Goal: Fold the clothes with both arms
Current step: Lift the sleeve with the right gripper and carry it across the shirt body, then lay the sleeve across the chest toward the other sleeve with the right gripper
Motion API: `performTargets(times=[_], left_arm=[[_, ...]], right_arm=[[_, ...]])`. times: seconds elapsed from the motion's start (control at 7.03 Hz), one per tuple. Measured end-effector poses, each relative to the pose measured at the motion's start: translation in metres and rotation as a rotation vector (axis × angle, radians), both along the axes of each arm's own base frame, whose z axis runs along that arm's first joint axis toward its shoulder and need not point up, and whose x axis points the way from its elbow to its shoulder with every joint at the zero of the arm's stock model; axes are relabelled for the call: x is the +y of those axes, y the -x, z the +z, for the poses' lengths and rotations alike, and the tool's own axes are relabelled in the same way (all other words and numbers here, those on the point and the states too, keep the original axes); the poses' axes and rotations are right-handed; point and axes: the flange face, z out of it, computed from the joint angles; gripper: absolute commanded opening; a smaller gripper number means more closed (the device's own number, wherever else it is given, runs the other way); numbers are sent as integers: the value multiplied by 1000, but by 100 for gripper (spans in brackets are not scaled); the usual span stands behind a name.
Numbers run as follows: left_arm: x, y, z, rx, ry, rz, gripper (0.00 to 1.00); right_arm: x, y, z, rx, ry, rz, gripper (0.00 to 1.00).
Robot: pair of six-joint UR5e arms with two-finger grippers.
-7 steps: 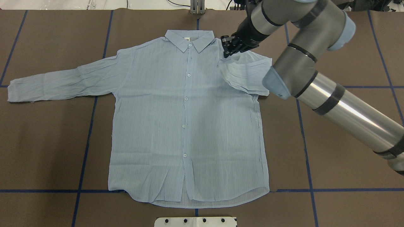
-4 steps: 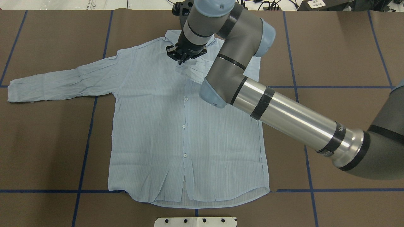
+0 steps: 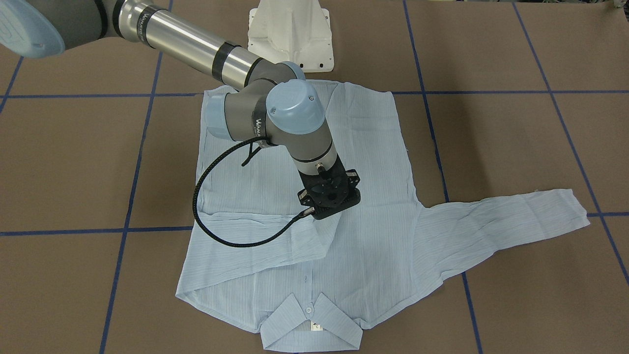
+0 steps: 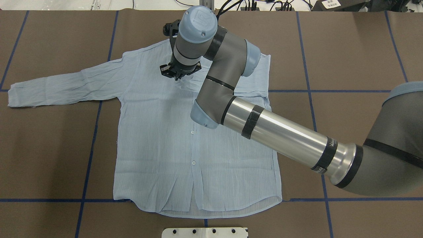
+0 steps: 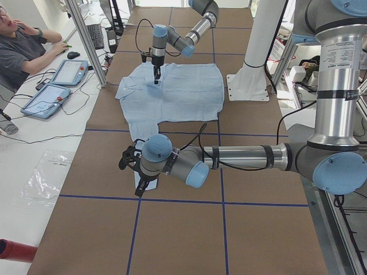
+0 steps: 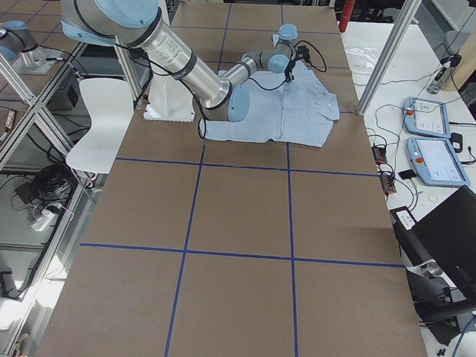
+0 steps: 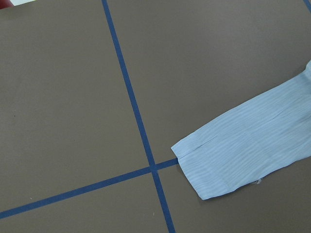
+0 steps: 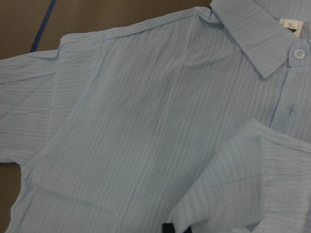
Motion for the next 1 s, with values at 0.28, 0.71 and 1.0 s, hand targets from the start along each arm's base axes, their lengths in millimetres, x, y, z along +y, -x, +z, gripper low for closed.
performTargets(times=[0.28,0.71,1.0], left_arm=[[-5,0,1,-1,1,-1,99],[-8,0,1,1,12,-12,99],[-9,-1,2,9,14,-34,99]], right_arm=[[23,23,-34,-49,-67,52,100],[31,29,-45,-66,5,103,100],[29,35,1,-5,50,163,100]])
